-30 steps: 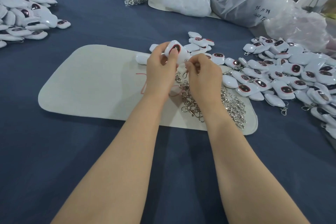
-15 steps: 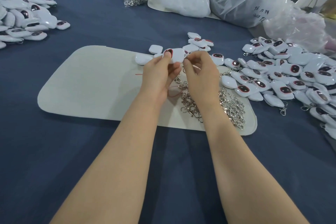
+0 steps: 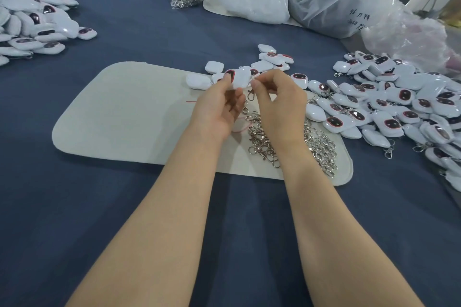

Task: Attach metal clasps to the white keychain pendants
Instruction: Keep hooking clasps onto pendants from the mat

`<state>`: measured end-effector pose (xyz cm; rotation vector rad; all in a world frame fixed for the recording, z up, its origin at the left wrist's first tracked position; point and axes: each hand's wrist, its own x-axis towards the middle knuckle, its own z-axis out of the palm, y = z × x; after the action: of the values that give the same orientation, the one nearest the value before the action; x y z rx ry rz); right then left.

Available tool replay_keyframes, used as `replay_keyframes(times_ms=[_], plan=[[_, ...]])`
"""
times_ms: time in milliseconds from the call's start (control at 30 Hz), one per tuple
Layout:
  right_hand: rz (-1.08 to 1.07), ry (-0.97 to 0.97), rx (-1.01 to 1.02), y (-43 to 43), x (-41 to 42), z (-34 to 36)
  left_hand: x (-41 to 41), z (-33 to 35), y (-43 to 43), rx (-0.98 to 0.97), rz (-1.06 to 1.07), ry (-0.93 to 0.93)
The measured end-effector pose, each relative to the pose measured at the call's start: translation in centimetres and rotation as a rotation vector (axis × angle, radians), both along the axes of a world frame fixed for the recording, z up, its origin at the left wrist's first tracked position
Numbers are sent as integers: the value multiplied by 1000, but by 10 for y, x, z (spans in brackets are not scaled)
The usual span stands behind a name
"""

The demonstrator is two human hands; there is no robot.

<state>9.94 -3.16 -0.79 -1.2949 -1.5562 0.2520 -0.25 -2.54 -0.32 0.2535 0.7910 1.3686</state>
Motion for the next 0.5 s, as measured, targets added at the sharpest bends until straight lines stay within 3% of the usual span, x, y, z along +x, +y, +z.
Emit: replay_keyframes(times_ms=[333, 500], plan=[[-70, -135, -57, 3, 3, -5, 8, 0, -4, 346, 175, 689], [-81, -162, -76, 5, 6, -8, 13, -1, -7, 498, 168, 855]])
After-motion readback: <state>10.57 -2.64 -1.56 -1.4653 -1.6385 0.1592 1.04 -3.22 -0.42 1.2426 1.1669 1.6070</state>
